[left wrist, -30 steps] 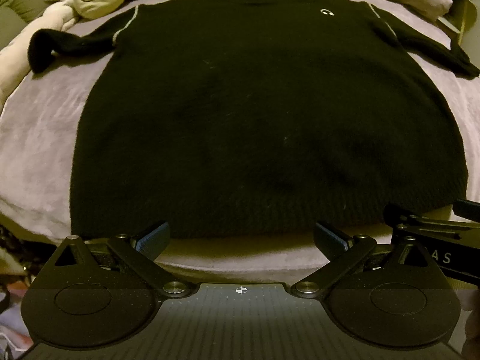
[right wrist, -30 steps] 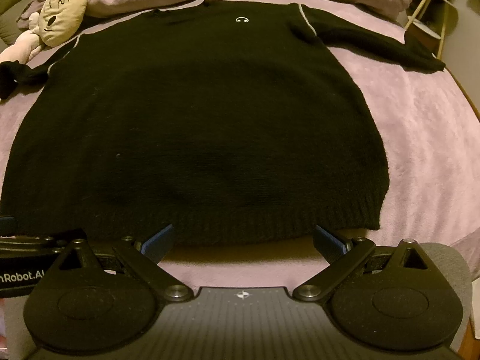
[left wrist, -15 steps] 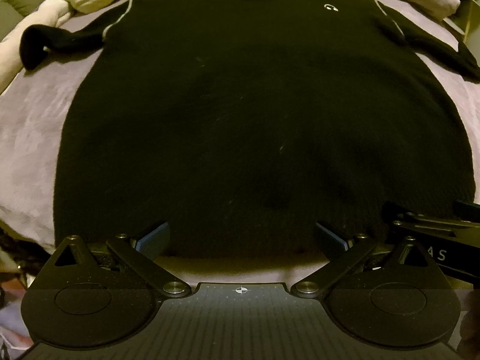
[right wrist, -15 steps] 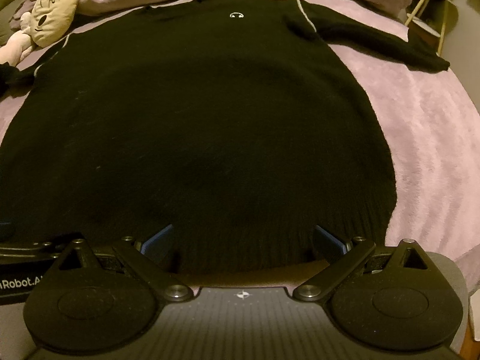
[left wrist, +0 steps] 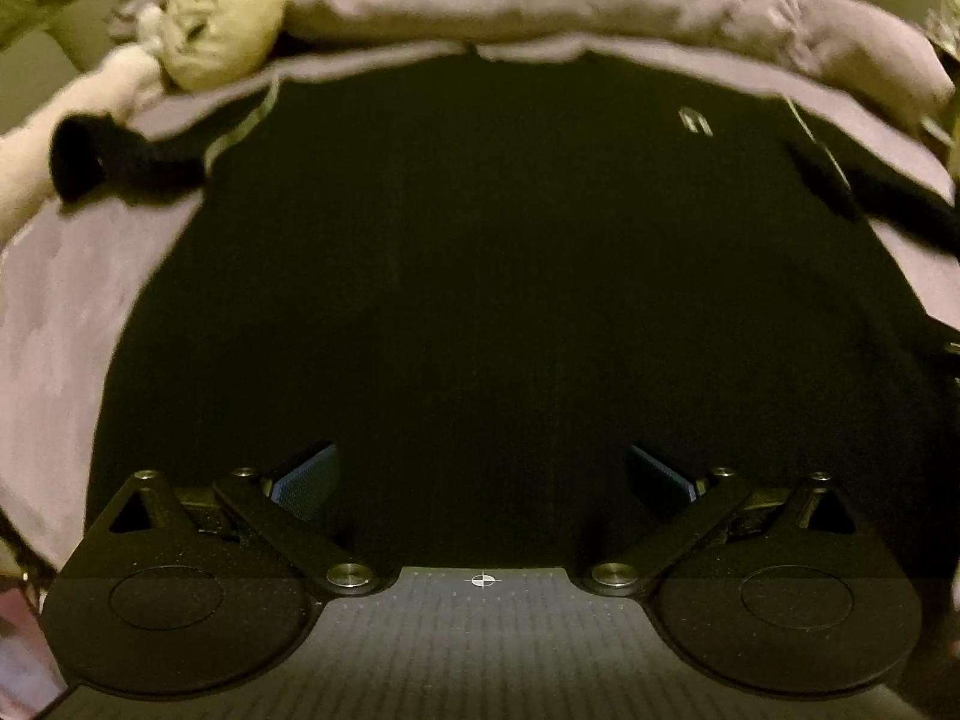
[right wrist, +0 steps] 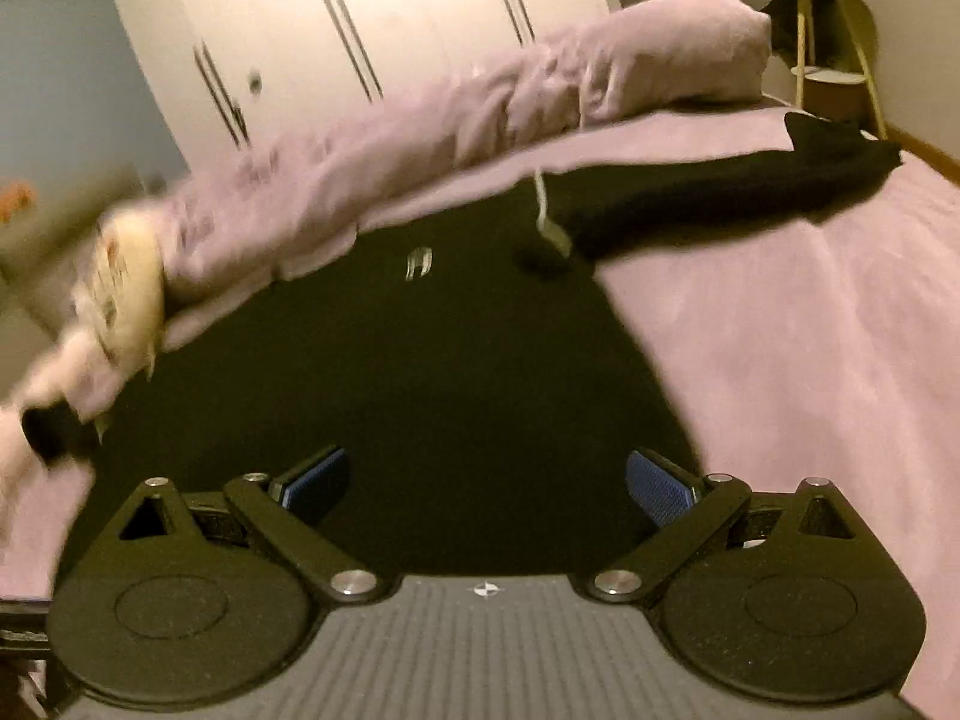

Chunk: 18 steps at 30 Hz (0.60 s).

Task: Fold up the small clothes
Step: 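Grasp the sweater sleeve cuff with the right tool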

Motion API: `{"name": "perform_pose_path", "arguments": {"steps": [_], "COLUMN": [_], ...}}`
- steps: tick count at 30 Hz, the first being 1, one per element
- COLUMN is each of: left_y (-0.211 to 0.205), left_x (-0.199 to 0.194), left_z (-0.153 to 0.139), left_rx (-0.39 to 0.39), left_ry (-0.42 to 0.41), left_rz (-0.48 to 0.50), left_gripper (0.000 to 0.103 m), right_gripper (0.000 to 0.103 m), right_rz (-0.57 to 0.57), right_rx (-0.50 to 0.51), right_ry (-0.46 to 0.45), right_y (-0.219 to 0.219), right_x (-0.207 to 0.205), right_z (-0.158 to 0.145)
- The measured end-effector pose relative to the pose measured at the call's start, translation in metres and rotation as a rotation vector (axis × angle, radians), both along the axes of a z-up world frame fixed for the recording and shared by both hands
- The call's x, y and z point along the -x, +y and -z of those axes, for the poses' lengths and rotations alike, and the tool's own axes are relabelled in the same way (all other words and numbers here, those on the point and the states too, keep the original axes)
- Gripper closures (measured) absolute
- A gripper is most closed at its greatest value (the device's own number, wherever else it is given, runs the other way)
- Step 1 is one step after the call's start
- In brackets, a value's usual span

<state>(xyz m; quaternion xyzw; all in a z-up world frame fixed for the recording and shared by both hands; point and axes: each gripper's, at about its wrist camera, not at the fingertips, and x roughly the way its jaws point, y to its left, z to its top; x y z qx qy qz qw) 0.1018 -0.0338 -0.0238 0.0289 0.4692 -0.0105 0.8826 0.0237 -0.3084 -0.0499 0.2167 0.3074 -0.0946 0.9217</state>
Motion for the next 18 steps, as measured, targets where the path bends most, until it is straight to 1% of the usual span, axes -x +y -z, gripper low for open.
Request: {"name": "perform_pose_path", "arguments": {"steps": [2,4,6,7,8,10,12,14,16,17,18], "left_y": [-0.006,-0.014,-0.024,-0.026,-0.028,-0.029,-0.031,-0.032,-0.027,-0.024,-0.022], "left_x": [-0.016,-0.029,-0.041,-0.048,-0.053,-0.062,-0.07,-0.078,-0.08,-0.079,-0.078], "left_z": [0.004,0.01,0.016,0.019,0.022,0.027,0.034,0.042,0.05,0.052,0.053], "left_rx": [-0.01,-0.018,-0.023,-0.02,-0.012,-0.001,-0.007,-0.015,0.004,0.022,0.039], "left_ry": [-0.04,-0.06,-0.071,-0.072,-0.073,-0.07,-0.051,-0.027,-0.006,-0.013,-0.024], "left_rz": [-0.017,-0.023,-0.024,-0.024,-0.025,-0.022,-0.013,-0.004,0.002,-0.002,-0.006], "left_gripper": [0.0,0.0,0.0,0.0,0.0,0.0,0.0,0.0,0.0,0.0,0.0], "right_gripper": [0.004,0.004,0.004,0.004,0.004,0.004,0.005,0.006,0.006,0.008,0.014], "right_rz": [0.013,0.029,0.067,0.091,0.107,0.119,0.118,0.159,0.242,0.291,0.342], "right_rx": [-0.038,-0.085,-0.119,-0.154,-0.194,-0.277,-0.304,-0.277,-0.233,-0.215,-0.207], "right_ry": [0.005,0.003,0.051,0.085,0.094,0.034,-0.026,-0.087,-0.123,-0.136,-0.139], "right_y": [-0.026,-0.049,-0.066,-0.077,-0.087,-0.105,-0.125,-0.15,-0.185,-0.204,-0.222], "right_x": [-0.01,-0.017,-0.023,-0.028,-0.029,-0.027,-0.026,-0.027,-0.032,-0.037,-0.041], "right_z": [0.006,0.015,0.024,0.031,0.038,0.044,0.04,0.031,0.021,0.018,0.017]}}
